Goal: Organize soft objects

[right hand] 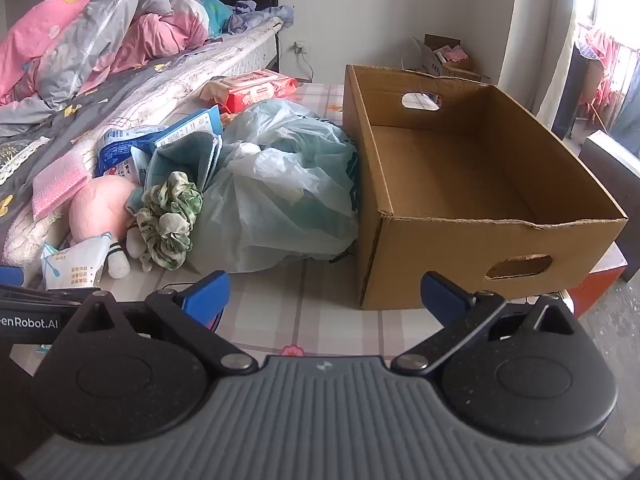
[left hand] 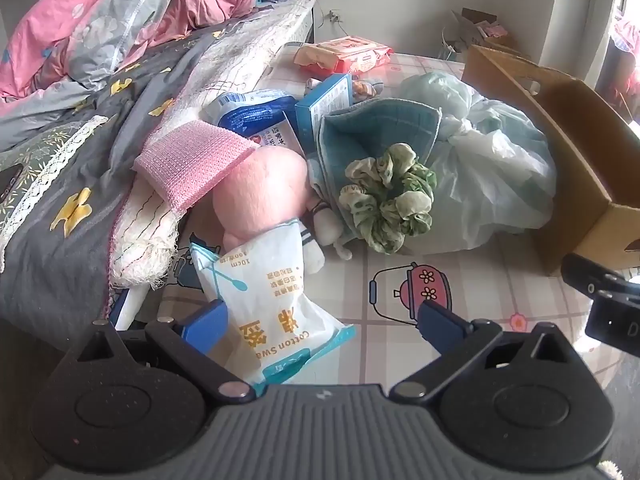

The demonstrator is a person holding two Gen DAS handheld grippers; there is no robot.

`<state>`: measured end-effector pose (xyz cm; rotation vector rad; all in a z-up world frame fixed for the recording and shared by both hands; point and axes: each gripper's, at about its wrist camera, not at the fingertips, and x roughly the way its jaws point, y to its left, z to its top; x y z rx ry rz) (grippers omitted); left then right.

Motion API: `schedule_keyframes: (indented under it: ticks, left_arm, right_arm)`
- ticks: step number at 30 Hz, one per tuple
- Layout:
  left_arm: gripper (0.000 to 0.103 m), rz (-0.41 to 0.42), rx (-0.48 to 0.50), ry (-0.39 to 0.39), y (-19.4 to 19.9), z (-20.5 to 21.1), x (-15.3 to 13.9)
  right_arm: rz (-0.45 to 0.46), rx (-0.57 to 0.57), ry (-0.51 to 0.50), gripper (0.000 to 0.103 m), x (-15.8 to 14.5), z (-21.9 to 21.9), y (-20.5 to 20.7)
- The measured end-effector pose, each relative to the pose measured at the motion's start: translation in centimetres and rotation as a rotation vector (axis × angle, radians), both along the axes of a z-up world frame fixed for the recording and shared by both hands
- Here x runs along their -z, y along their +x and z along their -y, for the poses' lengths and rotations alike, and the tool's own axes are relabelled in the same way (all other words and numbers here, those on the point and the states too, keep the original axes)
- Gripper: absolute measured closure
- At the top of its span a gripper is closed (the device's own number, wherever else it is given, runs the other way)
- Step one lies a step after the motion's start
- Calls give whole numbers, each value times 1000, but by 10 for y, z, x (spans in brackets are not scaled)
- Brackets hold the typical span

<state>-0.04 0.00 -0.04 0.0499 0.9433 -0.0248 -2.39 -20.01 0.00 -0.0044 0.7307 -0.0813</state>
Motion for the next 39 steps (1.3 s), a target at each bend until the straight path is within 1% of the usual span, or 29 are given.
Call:
schedule_keyframes:
  ticks: [1, 3, 4, 7, 8, 11, 17, 29, 39]
  left_arm:
    - [1, -12, -3, 21, 1, 2, 0]
    - [1, -12, -8, 15, 2, 2, 0]
    - [1, -12, -12, 8, -4, 1, 9]
    - [1, -12, -24, -2, -6, -1, 13]
    - [1, -11, -27, -5, -7, -1, 14]
    - [1, -23, -7, 2, -6, -5, 7]
    - [1, -29, -8, -3, -4, -5, 6]
    - [1, -29, -4, -8, -5, -5, 10]
    - [1, -29, -3, -5, -5, -5, 10]
  right_arm:
    - [-1, 0, -1, 1, 0, 0, 0]
    - [3, -1, -2, 1, -1, 0, 0]
    - [3, -1, -1, 1, -1, 0, 0]
    - [2, -7, 7, 1, -1, 2, -4]
    - [-2, -8, 0, 1, 2, -2, 0]
    - [-11, -17, -5, 1, 4, -4, 1]
    - [-20, -37, -16, 1, 3, -8, 3]
    - [-18, -36, -23, 1, 2, -9, 2]
    - [-34, -54, -36, 1, 3, -14, 3]
